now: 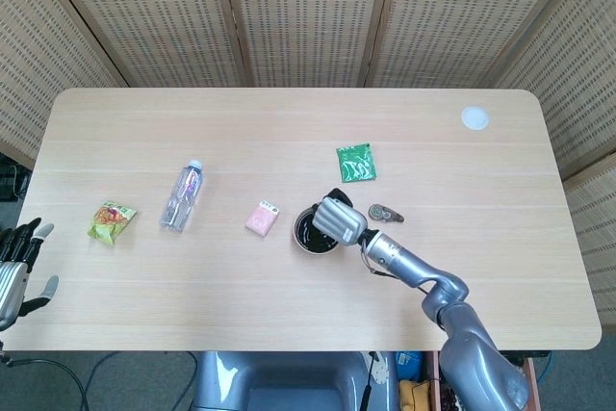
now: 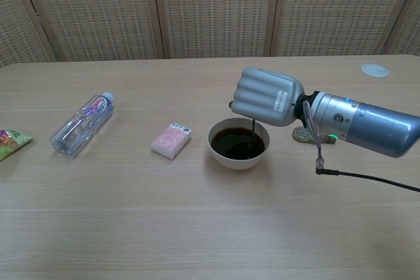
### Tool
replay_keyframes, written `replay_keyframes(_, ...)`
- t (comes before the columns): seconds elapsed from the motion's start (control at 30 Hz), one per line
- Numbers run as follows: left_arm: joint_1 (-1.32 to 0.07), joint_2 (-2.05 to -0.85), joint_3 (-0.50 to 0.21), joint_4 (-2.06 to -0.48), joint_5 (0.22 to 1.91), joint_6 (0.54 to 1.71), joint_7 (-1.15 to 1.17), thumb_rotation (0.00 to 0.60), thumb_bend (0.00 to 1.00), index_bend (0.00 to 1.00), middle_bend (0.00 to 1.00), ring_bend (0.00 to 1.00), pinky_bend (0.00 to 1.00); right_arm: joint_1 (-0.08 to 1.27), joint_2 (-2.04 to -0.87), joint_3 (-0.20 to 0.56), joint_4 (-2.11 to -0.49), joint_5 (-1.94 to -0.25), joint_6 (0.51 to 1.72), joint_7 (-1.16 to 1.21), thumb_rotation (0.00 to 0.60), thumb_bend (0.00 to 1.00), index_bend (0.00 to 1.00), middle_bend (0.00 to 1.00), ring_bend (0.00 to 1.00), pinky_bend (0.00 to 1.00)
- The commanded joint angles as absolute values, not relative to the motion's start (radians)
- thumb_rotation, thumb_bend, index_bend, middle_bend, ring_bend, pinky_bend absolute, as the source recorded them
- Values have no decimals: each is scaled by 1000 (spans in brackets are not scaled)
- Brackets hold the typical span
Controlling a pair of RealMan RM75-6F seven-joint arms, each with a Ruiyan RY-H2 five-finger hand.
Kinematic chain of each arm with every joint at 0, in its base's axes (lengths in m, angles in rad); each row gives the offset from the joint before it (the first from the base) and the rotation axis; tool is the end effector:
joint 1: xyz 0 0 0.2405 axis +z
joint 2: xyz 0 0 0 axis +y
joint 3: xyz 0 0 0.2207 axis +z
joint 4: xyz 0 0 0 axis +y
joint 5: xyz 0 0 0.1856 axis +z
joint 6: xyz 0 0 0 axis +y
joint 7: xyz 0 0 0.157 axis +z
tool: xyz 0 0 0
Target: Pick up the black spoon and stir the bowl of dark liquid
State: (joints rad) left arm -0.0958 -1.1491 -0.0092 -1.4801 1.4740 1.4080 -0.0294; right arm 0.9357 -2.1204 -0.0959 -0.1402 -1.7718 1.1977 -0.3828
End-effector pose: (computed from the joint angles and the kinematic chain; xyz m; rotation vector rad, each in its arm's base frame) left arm -0.3009 0.1857 0.1555 -1.4385 -0.9359 -0.7718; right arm -0.0976 -0.3627 -0.0633 2.0090 0.6026 0.6338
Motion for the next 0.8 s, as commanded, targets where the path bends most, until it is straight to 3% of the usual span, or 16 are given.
replay_keyframes(0.03, -96, -1150, -10, -1480, 1473, 1407, -29, 600, 407, 52, 0, 0, 0, 941, -2120, -94, -137, -1765, 1189, -381, 600, 675, 819, 915, 929, 1000)
replay_keyframes(0.8, -88, -1156, -8, -1455, 1467, 1408, -52, 600, 407, 52, 0, 0, 0, 957, -2151, -119, -148, -1765, 1194, -371, 600, 677, 831, 920, 932, 1000)
